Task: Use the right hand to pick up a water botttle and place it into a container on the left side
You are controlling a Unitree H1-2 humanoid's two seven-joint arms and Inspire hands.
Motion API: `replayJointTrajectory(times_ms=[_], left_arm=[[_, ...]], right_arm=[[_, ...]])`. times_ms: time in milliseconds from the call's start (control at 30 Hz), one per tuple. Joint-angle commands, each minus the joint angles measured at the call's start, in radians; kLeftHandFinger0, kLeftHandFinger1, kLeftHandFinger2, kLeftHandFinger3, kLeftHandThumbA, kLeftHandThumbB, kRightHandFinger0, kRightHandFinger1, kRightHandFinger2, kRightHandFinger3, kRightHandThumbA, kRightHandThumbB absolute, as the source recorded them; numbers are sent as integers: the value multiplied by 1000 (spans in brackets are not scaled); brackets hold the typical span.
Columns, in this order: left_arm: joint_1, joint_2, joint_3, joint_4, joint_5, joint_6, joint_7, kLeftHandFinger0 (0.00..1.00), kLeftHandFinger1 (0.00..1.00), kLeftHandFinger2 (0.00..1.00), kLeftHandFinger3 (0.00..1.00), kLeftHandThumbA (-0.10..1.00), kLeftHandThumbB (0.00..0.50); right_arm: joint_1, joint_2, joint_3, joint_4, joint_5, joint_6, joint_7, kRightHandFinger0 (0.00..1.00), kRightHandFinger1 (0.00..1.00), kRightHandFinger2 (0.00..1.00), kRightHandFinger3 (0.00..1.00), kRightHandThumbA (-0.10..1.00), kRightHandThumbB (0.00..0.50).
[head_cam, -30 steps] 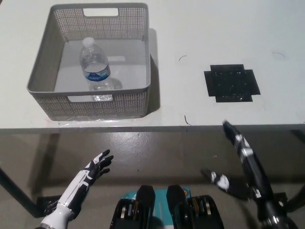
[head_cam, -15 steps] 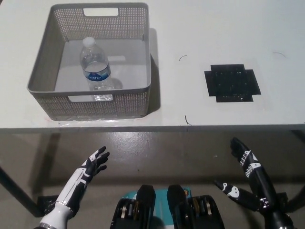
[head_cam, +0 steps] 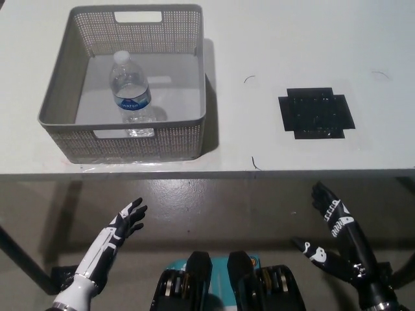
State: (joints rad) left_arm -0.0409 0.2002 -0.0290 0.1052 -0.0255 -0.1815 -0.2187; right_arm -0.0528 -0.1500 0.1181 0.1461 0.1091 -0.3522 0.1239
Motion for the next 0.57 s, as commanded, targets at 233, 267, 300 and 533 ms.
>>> replayJointTrajectory(times_ms=[233,267,300,533], left_arm=[[-13,6,10,-13,19,-45,22,1000,1000,1000,1000,1000,201],[-13,6,10,-13,21,-41,24,1000,1000,1000,1000,1000,205],[-14,6,10,-13,22,-42,24,1000,1000,1000,1000,1000,207],[-17,5,10,-21,21,-28,23,1000,1000,1000,1000,1000,229]], right_arm=[[-27,4,-23,-19,12,16,26,1000,1000,1000,1000,1000,411],[-28,6,-24,-17,10,14,24,1000,1000,1000,1000,1000,410],[-29,7,-24,-15,11,15,24,1000,1000,1000,1000,1000,412],[-32,9,-27,-20,9,25,26,1000,1000,1000,1000,1000,406]])
